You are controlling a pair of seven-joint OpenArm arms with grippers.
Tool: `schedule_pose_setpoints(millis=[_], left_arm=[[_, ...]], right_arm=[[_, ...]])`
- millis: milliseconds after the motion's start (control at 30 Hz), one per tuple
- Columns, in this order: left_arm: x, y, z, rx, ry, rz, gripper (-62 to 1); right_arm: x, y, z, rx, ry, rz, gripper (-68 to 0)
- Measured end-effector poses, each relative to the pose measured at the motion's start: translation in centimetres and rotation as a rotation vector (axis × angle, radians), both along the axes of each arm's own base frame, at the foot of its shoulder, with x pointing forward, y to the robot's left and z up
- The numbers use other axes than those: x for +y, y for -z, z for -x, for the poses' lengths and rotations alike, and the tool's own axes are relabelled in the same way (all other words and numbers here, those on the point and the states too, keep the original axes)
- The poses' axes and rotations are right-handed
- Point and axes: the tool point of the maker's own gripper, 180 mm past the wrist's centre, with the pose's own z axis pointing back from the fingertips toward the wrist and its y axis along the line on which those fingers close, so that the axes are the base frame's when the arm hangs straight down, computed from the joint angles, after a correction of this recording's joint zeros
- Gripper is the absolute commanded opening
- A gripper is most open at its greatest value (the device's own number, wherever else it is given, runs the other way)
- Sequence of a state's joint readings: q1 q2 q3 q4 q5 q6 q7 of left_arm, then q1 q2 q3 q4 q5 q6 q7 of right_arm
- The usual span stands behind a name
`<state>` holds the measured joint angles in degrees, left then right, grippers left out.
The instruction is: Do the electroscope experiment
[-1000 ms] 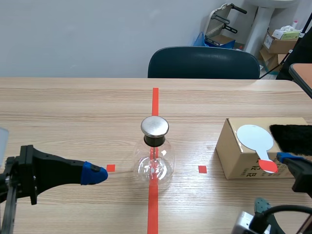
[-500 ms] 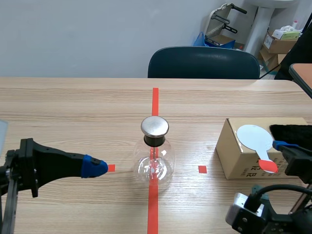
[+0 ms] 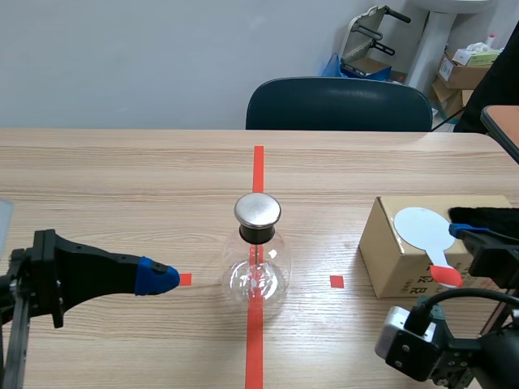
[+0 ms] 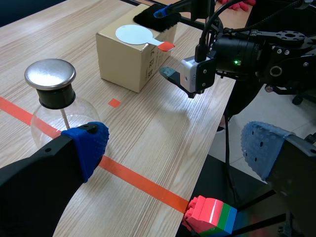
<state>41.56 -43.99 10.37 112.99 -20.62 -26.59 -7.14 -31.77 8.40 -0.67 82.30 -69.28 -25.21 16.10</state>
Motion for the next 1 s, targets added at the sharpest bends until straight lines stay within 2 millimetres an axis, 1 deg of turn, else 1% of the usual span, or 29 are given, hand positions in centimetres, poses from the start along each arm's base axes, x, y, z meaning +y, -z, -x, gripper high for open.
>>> schedule_pose_setpoints(millis=[267, 333, 500, 633, 700, 933, 1000], left_arm=[[0.01, 0.07, 0.01, 0.002, 0.000, -0.003, -3.4], [0.01, 0.07, 0.01, 0.002, 0.000, -0.003, -3.4], [0.01, 0.07, 0.01, 0.002, 0.000, -0.003, -3.4], [0.01, 0.07, 0.01, 0.002, 0.000, -0.003, -3.4], [0.01, 0.07, 0.01, 0.002, 0.000, -0.003, -3.4], [0.01, 0.07, 0.01, 0.002, 0.000, -0.003, -3.4], [0.01, 0.06, 0.01, 0.002, 0.000, -0.003, -3.4]], right_arm=[[0.16, 0.02, 0.03, 0.001, -0.010, 0.004, -0.1], [0.16, 0.02, 0.03, 0.001, -0.010, 0.004, -5.1], [0.18, 0.03, 0.03, 0.001, -0.012, 0.007, -20.8], [0.18, 0.03, 0.03, 0.001, -0.012, 0.008, -30.4], [0.17, 0.03, 0.03, 0.001, -0.012, 0.008, -33.0], [0.01, 0.04, 0.01, 0.001, -0.003, 0.009, -34.0], [-0.10, 0.05, 0.00, 0.001, 0.003, 0.011, -38.2]])
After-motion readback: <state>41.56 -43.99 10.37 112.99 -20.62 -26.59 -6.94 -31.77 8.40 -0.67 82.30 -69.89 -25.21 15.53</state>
